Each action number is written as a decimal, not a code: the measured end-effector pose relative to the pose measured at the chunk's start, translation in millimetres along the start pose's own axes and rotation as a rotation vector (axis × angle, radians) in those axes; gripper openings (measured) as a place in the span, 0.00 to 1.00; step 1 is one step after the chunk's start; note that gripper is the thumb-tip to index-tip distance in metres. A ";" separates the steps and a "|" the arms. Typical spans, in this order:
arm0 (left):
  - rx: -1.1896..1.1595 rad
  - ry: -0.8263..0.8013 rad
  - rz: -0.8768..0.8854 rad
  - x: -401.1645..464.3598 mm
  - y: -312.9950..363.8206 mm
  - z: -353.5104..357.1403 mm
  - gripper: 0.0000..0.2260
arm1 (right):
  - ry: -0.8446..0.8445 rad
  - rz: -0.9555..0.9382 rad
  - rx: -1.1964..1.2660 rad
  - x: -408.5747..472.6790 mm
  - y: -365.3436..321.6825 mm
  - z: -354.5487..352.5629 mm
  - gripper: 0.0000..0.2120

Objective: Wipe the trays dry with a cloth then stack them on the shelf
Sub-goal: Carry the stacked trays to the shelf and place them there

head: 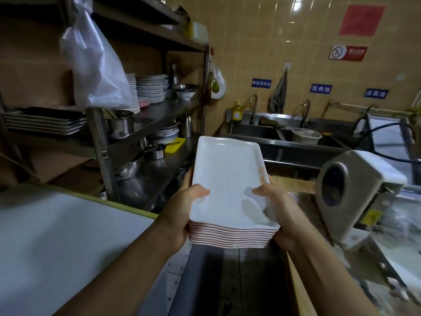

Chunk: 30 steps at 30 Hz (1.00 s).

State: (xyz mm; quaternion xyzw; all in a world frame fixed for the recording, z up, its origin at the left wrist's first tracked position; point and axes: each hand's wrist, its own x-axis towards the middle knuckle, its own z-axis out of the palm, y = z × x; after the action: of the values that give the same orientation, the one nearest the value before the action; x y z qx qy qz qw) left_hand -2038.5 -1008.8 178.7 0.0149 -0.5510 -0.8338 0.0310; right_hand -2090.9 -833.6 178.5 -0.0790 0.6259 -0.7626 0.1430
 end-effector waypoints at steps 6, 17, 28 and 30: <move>-0.012 -0.004 0.029 117.4 2.5 -30.2 0.22 | -0.039 0.018 0.013 122.8 -3.4 -0.2 0.28; 0.017 0.092 0.010 306.1 46.2 -80.7 0.16 | -0.131 0.007 0.057 332.9 -32.2 17.0 0.24; 0.037 0.311 0.139 489.2 55.1 -106.1 0.18 | -0.360 0.062 0.078 555.7 -49.3 12.0 0.20; 0.049 0.350 0.174 521.0 60.4 -108.9 0.17 | -0.400 0.069 0.079 593.5 -57.0 11.9 0.18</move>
State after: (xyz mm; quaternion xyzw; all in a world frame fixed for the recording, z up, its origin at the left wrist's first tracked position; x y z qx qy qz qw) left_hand -2549.7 -1167.8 196.4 0.1125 -0.5564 -0.7991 0.1981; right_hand -2656.0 -1022.8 201.9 -0.2017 0.5569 -0.7503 0.2936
